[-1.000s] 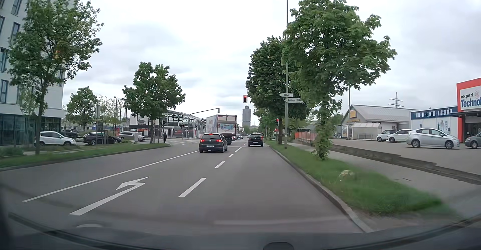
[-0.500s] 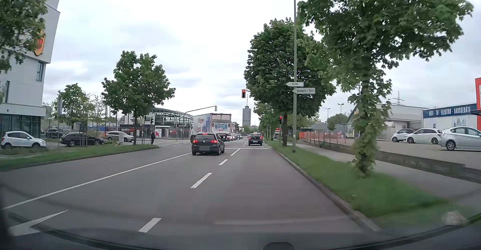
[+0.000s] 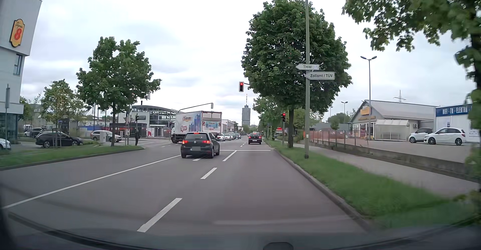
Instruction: Follow the waypoints while adhering to traffic rules and regulations
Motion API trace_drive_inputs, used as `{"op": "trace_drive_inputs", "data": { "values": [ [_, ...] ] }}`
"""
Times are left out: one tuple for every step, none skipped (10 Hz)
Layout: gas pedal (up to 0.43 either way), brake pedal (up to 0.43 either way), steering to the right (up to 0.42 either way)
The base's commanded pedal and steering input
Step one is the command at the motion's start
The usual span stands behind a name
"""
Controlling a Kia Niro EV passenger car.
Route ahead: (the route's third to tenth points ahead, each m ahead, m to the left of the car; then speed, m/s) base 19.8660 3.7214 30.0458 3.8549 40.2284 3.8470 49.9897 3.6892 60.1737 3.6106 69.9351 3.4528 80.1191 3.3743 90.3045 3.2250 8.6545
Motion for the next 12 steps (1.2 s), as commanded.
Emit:
{"op": "trace_drive_inputs", "data": {
  "values": [
    [0.0,0.0,0.006],
    [0.0,0.0,0.006],
    [0.0,0.0,0.006],
    [0.0,0.0,0.006],
    [0.0,0.012,0.006],
    [0.0,0.024,0.005],
    [0.0,0.043,0.005],
    [0.0,0.061,0.004],
    [0.0,0.091,0.003],
    [0.0,0.134,0.003],
    [0.0,0.152,0.003],
    [0.0,0.177,0.003]
  ]
}}
